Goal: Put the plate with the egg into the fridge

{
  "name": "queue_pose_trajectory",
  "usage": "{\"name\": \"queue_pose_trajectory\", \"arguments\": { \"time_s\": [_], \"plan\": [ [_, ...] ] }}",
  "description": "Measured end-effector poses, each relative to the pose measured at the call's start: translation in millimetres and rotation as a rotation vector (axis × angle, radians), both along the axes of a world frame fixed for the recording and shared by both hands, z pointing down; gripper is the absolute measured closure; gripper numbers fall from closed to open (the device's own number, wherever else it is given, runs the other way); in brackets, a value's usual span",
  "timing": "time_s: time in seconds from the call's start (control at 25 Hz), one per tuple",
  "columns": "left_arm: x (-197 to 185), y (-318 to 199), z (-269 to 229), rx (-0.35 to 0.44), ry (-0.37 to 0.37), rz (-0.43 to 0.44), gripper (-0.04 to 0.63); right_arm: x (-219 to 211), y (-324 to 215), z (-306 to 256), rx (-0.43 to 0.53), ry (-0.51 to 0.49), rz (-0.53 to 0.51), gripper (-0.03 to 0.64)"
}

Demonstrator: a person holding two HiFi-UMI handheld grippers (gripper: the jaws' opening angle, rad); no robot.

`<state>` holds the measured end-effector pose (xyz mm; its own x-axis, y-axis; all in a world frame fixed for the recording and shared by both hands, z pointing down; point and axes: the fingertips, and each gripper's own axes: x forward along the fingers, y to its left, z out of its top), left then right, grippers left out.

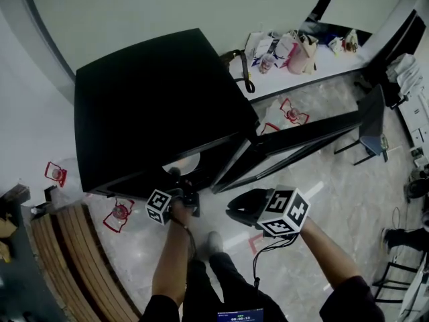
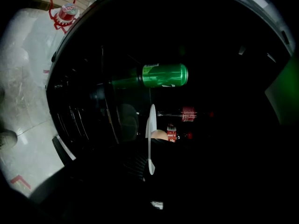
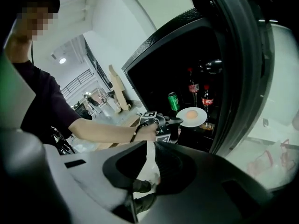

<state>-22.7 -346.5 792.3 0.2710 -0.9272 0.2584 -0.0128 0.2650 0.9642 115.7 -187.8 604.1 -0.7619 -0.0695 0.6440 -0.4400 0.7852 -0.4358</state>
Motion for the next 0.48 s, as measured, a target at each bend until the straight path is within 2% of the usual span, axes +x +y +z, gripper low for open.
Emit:
{"name": "queue_pose_trajectory", "arguments": {
  "time_s": [0.32,0.48],
  "plan": [
    [-1,-6,20,-0.079,-0.020,-0.012,0.578,7,-5,1,-0.008,-0.017,0.013,0.555],
    [-2,-7,22,-0.146,-0.051,-0.010,0.577,6,-5,1,-0.013,-0.030,0.012,0.555]
  ]
}}
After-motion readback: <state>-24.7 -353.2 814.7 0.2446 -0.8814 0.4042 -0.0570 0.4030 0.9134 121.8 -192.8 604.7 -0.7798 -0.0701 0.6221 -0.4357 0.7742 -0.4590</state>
